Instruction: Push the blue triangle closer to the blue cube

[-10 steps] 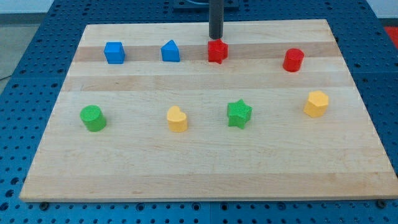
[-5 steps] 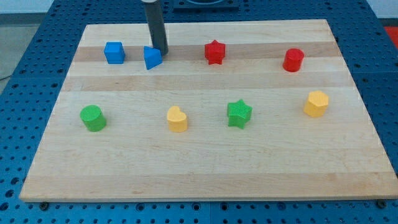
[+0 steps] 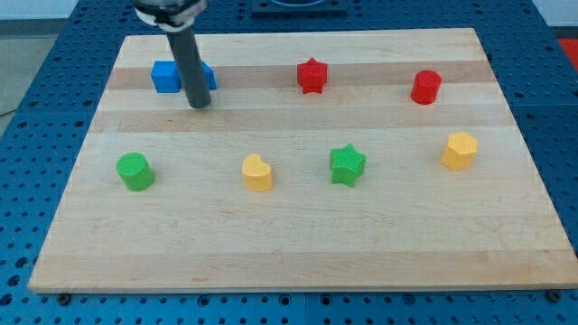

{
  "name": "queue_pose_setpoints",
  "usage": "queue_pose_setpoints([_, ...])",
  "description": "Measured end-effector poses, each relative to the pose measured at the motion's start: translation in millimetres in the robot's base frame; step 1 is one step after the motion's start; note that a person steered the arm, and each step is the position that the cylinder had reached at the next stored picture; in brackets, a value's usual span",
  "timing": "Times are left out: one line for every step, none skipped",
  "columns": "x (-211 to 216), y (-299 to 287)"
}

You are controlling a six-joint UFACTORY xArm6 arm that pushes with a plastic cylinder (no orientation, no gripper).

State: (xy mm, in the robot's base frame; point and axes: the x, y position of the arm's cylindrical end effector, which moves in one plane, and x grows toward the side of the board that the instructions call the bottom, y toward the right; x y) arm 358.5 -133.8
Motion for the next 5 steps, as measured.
queue_pose_setpoints([-9.9,34.8])
queue_pose_setpoints([-38.3,40.0])
queue_pose_setpoints([-52.5,28.3])
queue_pose_setpoints([-55.8,-0.2])
queue_pose_setpoints([-55.8,-9.6])
